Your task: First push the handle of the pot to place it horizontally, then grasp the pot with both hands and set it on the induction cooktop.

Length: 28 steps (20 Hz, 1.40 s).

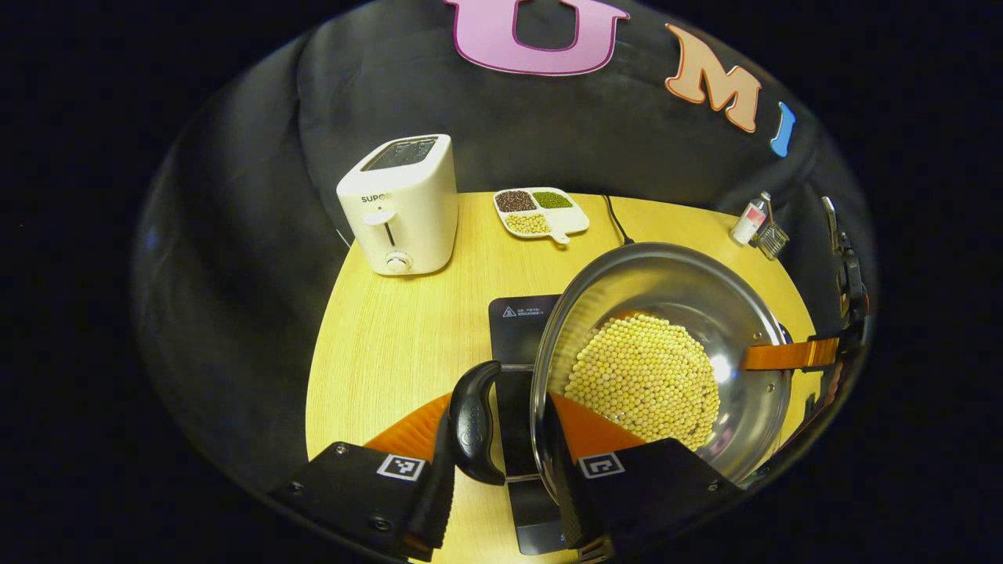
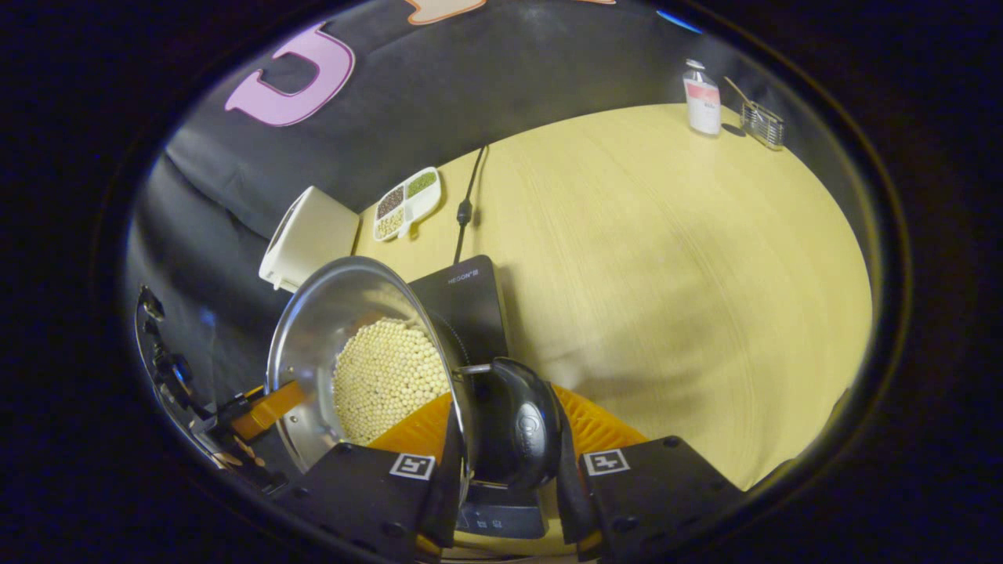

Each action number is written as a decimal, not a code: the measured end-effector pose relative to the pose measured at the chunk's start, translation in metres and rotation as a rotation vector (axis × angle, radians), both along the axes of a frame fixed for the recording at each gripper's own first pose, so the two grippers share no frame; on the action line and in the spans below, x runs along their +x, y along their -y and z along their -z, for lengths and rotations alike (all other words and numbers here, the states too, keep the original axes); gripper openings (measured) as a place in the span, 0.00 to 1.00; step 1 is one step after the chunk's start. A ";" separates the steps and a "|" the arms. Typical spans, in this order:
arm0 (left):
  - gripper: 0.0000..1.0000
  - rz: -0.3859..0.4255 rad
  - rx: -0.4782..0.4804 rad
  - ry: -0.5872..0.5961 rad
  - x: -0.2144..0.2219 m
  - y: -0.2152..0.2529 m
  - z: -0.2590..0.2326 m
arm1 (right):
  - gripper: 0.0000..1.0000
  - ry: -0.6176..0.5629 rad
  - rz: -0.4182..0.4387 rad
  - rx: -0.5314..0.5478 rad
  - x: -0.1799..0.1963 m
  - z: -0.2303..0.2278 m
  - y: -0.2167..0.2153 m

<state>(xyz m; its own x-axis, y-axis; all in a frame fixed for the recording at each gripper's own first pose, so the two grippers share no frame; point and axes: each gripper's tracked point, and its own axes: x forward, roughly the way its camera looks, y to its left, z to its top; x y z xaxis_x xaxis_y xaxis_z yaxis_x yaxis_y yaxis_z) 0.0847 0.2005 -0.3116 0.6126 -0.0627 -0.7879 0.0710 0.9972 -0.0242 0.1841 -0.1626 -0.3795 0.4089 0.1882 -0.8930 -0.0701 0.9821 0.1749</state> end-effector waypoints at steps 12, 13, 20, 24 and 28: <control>0.65 -0.047 -0.014 -0.021 -0.004 0.000 0.008 | 0.52 0.000 -0.010 0.020 0.008 -0.003 -0.006; 0.66 -0.046 -0.009 -0.004 -0.001 -0.001 0.004 | 0.51 0.006 -0.009 0.035 0.008 -0.008 -0.007; 1.00 -0.085 0.074 0.214 0.011 -0.022 -0.045 | 0.92 0.188 -0.002 0.086 0.029 -0.047 0.002; 0.99 -0.160 0.093 0.313 -0.002 -0.029 -0.079 | 1.00 0.351 0.009 0.070 0.035 -0.090 0.020; 0.99 -0.183 0.118 0.393 -0.027 -0.017 -0.121 | 1.00 0.493 0.027 0.056 0.022 -0.141 0.038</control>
